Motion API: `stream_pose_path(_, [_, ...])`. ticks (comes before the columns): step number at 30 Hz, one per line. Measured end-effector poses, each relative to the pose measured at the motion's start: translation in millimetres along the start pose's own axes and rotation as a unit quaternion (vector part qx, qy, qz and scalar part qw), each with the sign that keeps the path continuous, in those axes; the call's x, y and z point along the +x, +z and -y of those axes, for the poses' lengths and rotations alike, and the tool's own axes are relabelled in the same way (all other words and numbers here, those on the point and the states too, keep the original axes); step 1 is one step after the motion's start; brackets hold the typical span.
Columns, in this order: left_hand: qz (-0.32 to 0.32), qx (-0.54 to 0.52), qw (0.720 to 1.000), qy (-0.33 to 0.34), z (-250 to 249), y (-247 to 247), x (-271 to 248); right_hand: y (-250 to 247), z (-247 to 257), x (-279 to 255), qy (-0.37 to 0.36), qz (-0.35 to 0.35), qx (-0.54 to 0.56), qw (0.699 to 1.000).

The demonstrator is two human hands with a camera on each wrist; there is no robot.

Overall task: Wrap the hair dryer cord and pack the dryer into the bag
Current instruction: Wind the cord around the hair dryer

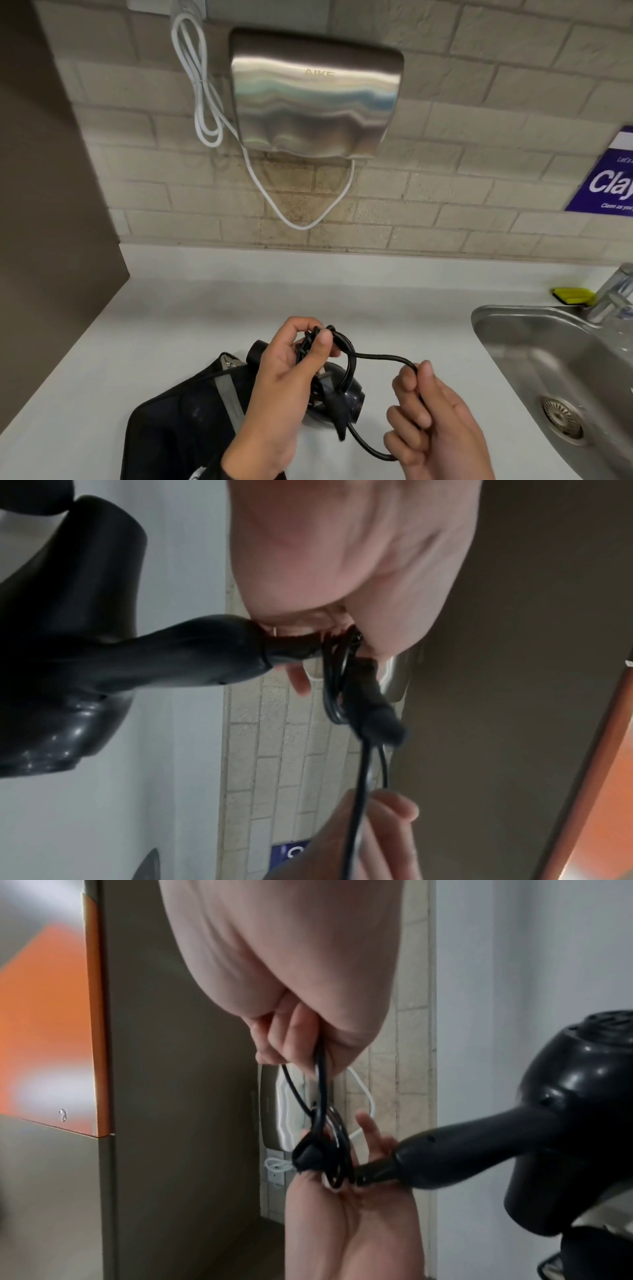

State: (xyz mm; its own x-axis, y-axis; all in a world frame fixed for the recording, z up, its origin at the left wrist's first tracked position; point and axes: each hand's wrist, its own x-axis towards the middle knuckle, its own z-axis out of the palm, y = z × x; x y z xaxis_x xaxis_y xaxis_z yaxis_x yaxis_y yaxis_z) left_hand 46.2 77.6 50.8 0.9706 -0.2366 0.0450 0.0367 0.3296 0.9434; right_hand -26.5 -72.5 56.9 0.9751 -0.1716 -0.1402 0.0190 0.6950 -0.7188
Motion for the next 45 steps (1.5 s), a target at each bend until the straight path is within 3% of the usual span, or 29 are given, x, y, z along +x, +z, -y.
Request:
stream_pose_path(3, [0.011, -0.021, 0.999, -0.025, -1, -8, 2, -5, 8, 3, -0.009, 0.038, -0.085, 0.996])
stream_pose_path(6, [0.013, -0.029, 0.999, -0.021, -3, -12, 3, -9, 12, 7, -0.055, 0.044, -0.233, 0.970])
stream_pose_path(9, [0.018, 0.008, 1.000, 0.017, -6, -13, 2, -17, 8, 13, -0.111, 0.018, -0.363, 0.925])
stream_pose_path(12, [0.019, 0.085, 0.994, 0.072, -4, -15, 1, -27, -6, 19, -0.178, -0.005, -0.478, 0.860])
stream_pose_path(14, [0.031, 0.139, 0.986, 0.087, -2, -18, 1, -33, -15, 21, -0.216, -0.015, -0.510, 0.833])
stream_pose_path(18, [0.034, 0.216, 0.969, 0.114, -1, -22, -2, -28, -17, 16, -0.216, 0.009, -0.493, 0.843])
stream_pose_path(20, [0.022, 0.225, 0.966, 0.125, 1, -21, -2, -19, -17, 11, -0.222, 0.051, -0.509, 0.830])
stream_pose_path(25, [0.032, 0.227, 0.963, 0.142, 7, -17, -5, 2, -13, 8, -0.329, 0.093, -0.635, 0.693])
stream_pose_path(28, [0.053, 0.262, 0.950, 0.163, 5, -19, -7, 9, 2, 9, -0.348, 0.088, -0.675, 0.644])
stream_pose_path(30, [0.066, 0.279, 0.942, 0.172, 3, -21, -8, 13, 9, 11, -0.343, 0.094, -0.671, 0.650])
stream_pose_path(36, [0.113, 0.273, 0.936, 0.189, 1, -23, -9, 23, 14, 15, -0.282, 0.132, -0.593, 0.743])
stream_pose_path(42, [0.053, 0.224, 0.957, 0.175, 4, -18, -11, 22, 2, 26, -0.246, 0.099, -0.421, 0.867])
stream_pose_path(45, [0.027, 0.181, 0.969, 0.163, 4, -16, -9, 18, -12, 28, -0.276, 0.068, -0.404, 0.870])
